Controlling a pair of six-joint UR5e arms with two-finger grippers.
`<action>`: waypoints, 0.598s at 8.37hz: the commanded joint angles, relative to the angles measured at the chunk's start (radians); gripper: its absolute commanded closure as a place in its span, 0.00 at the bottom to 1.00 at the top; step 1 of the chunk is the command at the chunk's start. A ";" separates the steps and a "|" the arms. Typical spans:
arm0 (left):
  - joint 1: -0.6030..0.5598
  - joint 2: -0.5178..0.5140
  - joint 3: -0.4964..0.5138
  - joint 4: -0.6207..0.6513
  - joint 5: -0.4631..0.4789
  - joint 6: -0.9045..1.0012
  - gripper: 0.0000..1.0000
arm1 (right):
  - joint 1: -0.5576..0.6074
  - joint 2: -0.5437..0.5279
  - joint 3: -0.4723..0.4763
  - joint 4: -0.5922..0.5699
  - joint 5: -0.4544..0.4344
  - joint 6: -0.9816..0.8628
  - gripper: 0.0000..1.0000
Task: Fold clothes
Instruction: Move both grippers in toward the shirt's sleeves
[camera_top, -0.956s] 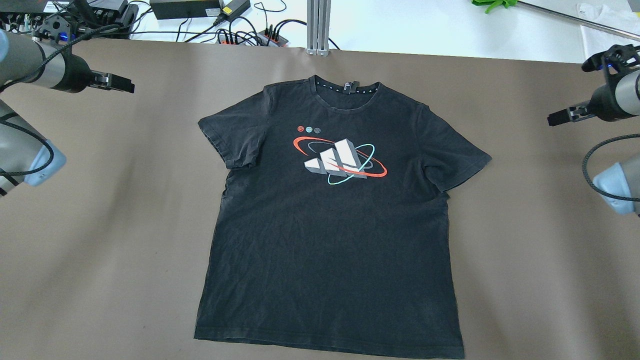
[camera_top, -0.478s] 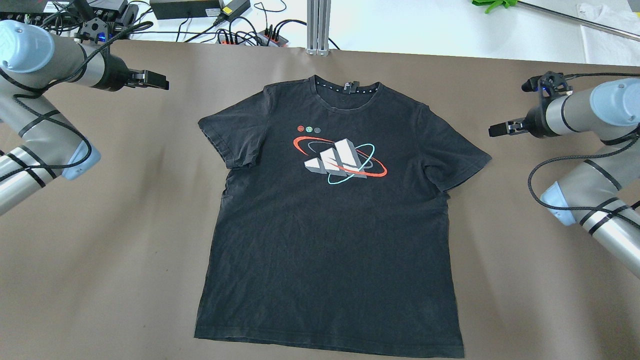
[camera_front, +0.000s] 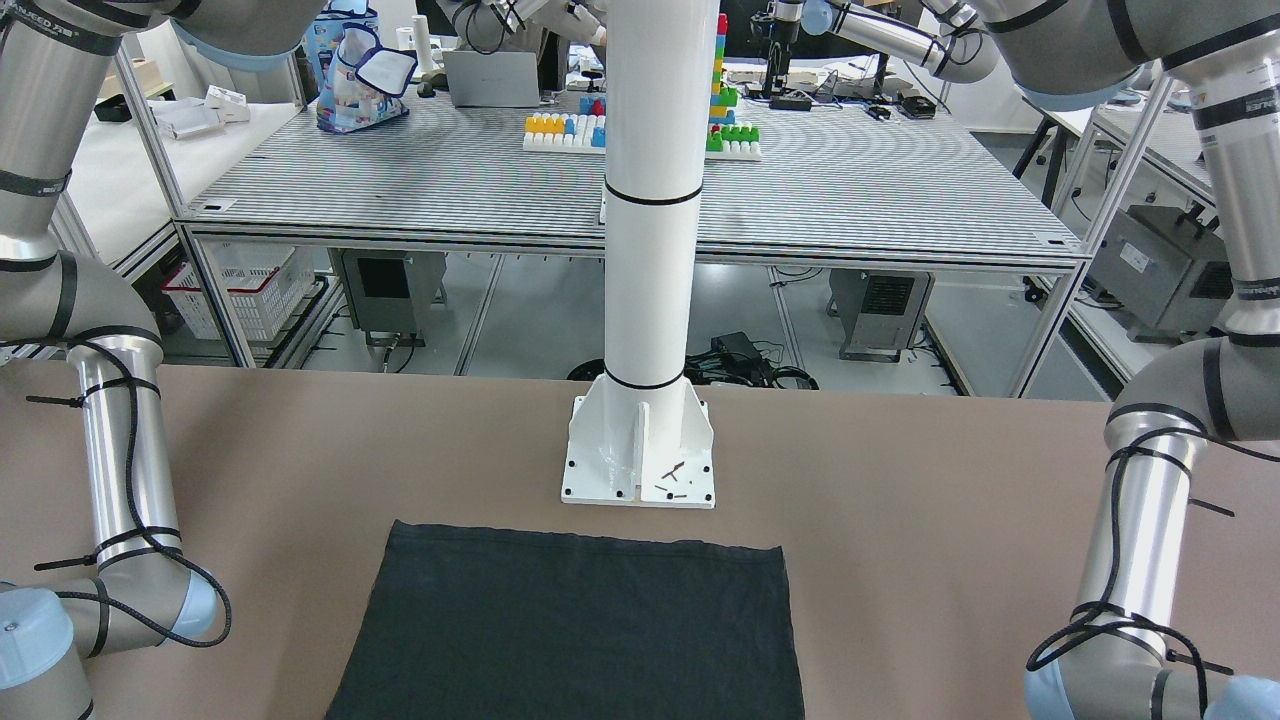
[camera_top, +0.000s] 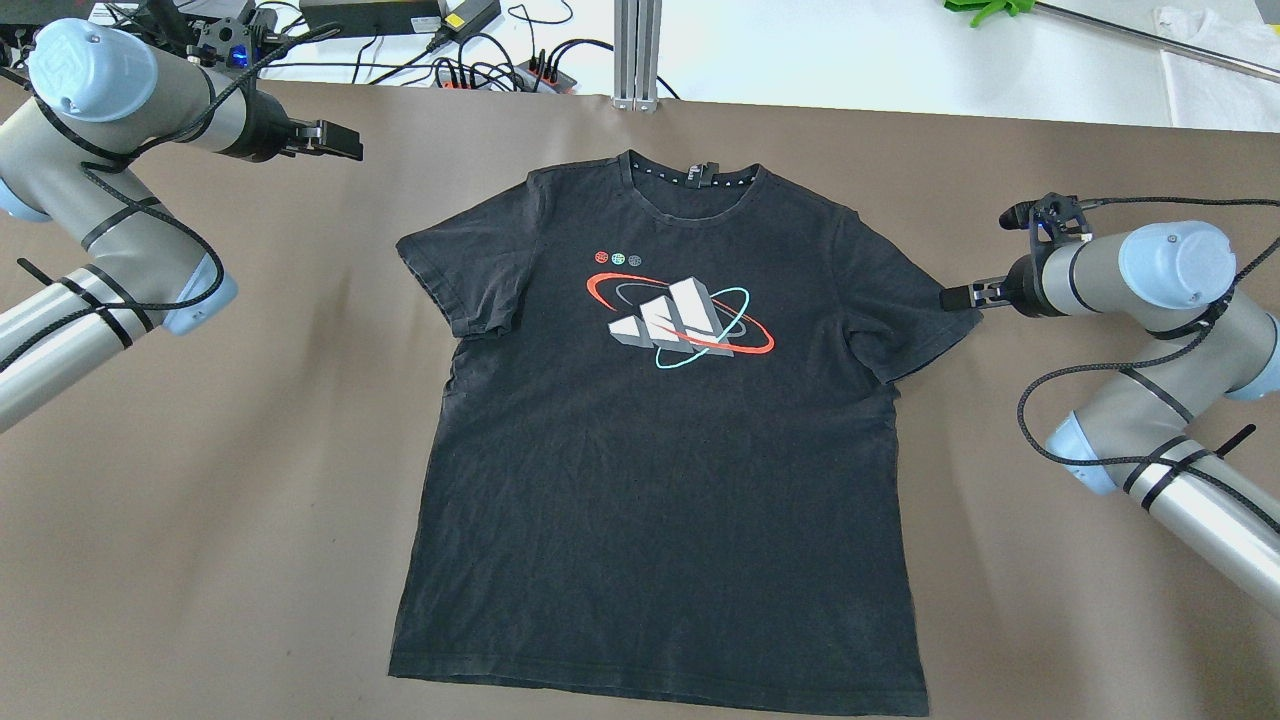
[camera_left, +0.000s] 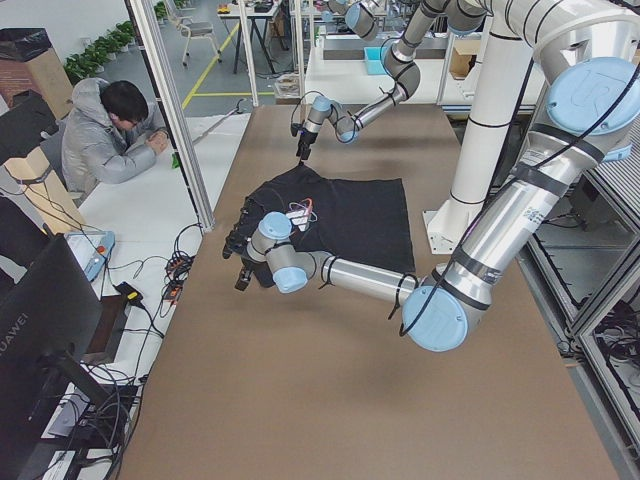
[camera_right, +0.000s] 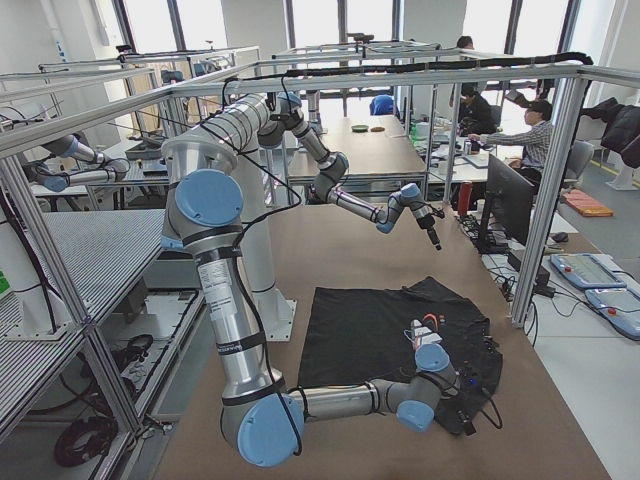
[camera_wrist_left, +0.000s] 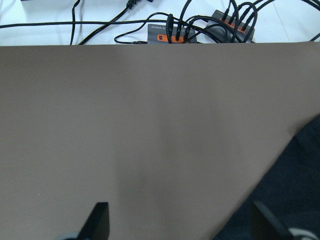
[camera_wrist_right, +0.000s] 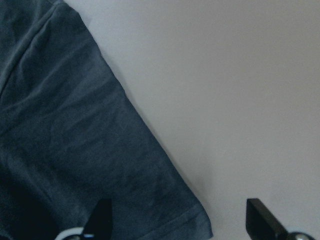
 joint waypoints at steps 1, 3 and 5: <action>0.000 0.001 0.002 0.000 0.001 0.000 0.00 | -0.007 -0.013 -0.004 0.002 -0.004 0.000 0.06; 0.001 0.000 0.000 0.000 0.001 0.000 0.00 | -0.009 -0.018 -0.007 0.001 -0.004 -0.001 0.06; 0.001 -0.001 0.000 0.000 0.001 0.000 0.00 | -0.009 -0.018 -0.040 0.028 -0.004 0.000 0.06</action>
